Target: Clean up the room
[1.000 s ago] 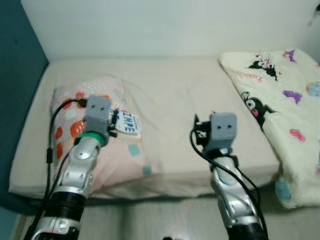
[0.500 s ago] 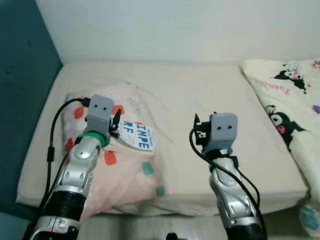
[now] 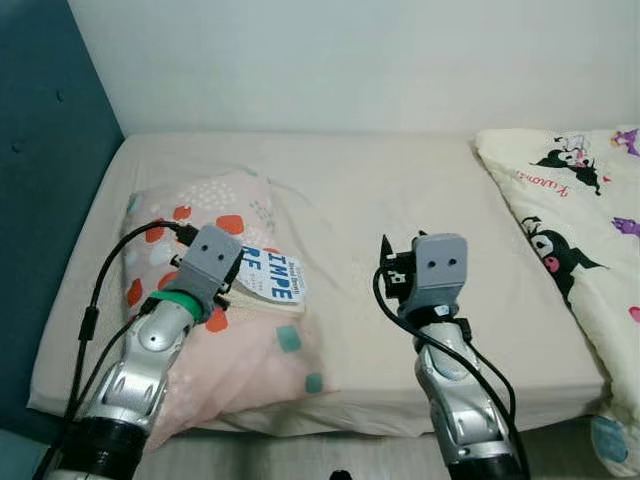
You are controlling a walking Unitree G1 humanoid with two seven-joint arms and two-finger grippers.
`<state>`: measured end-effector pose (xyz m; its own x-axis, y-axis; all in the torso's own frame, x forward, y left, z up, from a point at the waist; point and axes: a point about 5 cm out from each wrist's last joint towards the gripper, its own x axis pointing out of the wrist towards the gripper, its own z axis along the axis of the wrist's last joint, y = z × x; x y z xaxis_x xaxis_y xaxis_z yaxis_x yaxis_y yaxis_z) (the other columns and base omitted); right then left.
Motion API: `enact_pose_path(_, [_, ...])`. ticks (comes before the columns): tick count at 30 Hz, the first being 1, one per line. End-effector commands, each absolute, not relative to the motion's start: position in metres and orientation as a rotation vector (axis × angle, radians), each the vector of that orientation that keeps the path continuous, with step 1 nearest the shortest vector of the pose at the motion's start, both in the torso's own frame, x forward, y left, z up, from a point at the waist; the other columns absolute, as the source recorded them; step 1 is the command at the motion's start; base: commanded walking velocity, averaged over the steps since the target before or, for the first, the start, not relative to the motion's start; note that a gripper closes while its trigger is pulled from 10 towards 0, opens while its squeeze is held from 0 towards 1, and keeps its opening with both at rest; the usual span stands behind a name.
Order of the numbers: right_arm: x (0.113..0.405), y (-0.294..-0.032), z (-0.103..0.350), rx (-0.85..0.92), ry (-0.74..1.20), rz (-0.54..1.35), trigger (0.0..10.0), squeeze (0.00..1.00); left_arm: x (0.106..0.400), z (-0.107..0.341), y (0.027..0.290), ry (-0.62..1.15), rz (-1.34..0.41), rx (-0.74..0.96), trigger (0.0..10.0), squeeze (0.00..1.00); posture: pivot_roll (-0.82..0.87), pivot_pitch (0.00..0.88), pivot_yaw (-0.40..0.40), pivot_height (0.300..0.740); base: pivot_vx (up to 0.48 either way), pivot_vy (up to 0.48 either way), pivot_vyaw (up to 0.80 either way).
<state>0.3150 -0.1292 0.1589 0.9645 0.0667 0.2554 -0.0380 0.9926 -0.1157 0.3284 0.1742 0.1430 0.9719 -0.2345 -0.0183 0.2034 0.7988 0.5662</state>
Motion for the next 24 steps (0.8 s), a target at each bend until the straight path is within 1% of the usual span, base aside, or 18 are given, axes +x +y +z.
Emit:
enact_pose_path(1, [0.314,-0.130,0.152,-0.094,-0.239,0.061,10.0,0.00,0.324,0.133,0.176,-0.032,-0.284,0.694,10.0,0.00,-0.02,0.121,0.044,0.721,0.000,0.000,0.00])
enact_pose_path(3, [0.315,-0.131,0.152,-0.081,-0.235,0.067,10.0,0.00,0.322,0.129,0.184,-0.011,-0.318,0.782,10.0,0.00,-0.01,0.120,0.034,0.721,0.000,0.000,0.00])
enact_pose_path(4, [0.315,-0.131,0.153,-0.067,-0.234,0.070,10.0,0.00,0.321,0.126,0.188,-0.003,-0.344,0.857,10.0,0.00,-0.01,0.121,0.031,0.721,0.000,0.000,0.00])
enact_pose_path(5, [0.315,-0.131,0.153,-0.067,-0.234,0.070,10.0,0.00,0.321,0.126,0.188,-0.003,-0.344,0.857,10.0,0.00,-0.01,0.121,0.031,0.721,0.000,0.000,0.00])
enact_pose_path(6, [0.316,-0.131,0.153,-0.057,-0.234,0.072,10.0,0.00,0.320,0.124,0.190,0.002,-0.361,0.904,10.0,0.00,-0.01,0.121,0.031,0.721,0.000,0.000,0.00])
enact_pose_path(7, [0.316,-0.131,0.153,-0.057,-0.234,0.072,10.0,0.00,0.320,0.124,0.190,0.002,-0.361,0.904,10.0,0.00,-0.01,0.121,0.031,0.721,0.000,0.000,0.00])
enact_pose_path(8, [0.317,-0.131,0.155,-0.048,-0.237,0.081,10.0,0.00,0.321,0.122,0.197,0.013,-0.371,0.972,10.0,0.00,0.00,0.122,0.025,0.721,0.000,0.000,0.00])
enact_pose_path(9, [0.317,-0.131,0.155,-0.048,-0.237,0.081,10.0,0.00,0.321,0.122,0.197,0.013,-0.371,0.972,10.0,0.00,0.00,0.122,0.025,0.721,0.000,0.000,0.00])
enact_pose_path(12, [0.320,-0.125,0.158,-0.022,-0.241,0.114,10.0,0.00,0.327,0.114,0.210,0.055,-0.427,1.145,10.0,0.00,0.01,0.131,0.015,0.721,0.000,0.000,0.00])
enact_pose_path(13, [0.320,-0.125,0.158,-0.022,-0.241,0.114,10.0,0.00,0.327,0.114,0.210,0.055,-0.427,1.145,10.0,0.00,0.01,0.131,0.015,0.721,0.000,0.000,0.00])
enact_pose_path(14, [0.320,-0.123,0.159,-0.015,-0.240,0.128,10.0,0.00,0.330,0.110,0.211,0.068,-0.469,1.218,10.0,0.00,0.01,0.137,0.012,0.721,0.000,0.000,0.00])
enact_pose_path(15, [0.320,-0.123,0.159,-0.015,-0.240,0.128,10.0,0.00,0.330,0.110,0.211,0.068,-0.469,1.218,10.0,0.00,0.01,0.137,0.012,0.721,0.000,0.000,0.00])
enact_pose_path(18, [0.319,-0.119,0.159,-0.015,-0.239,0.145,10.0,0.00,0.336,0.108,0.211,0.082,-0.505,1.301,10.0,0.00,0.01,0.156,0.007,0.721,0.000,0.000,0.00])
enact_pose_path(19, [0.318,-0.117,0.159,-0.013,-0.239,0.155,10.0,0.00,0.341,0.111,0.210,0.079,-0.516,1.343,10.0,0.32,0.01,0.173,0.006,0.721,0.000,0.000,0.00])
enact_pose_path(20, [0.317,-0.115,0.159,-0.012,-0.240,0.162,10.0,0.00,0.346,0.115,0.209,0.076,-0.532,1.373,10.0,1.00,0.01,0.186,0.009,0.721,0.000,0.000,0.00])
enact_pose_path(24, [0.313,-0.114,0.159,-0.011,-0.239,0.166,10.0,0.00,0.357,0.134,0.196,0.013,-0.601,1.411,10.0,1.00,-0.01,0.209,0.017,0.721,0.000,0.000,0.00])
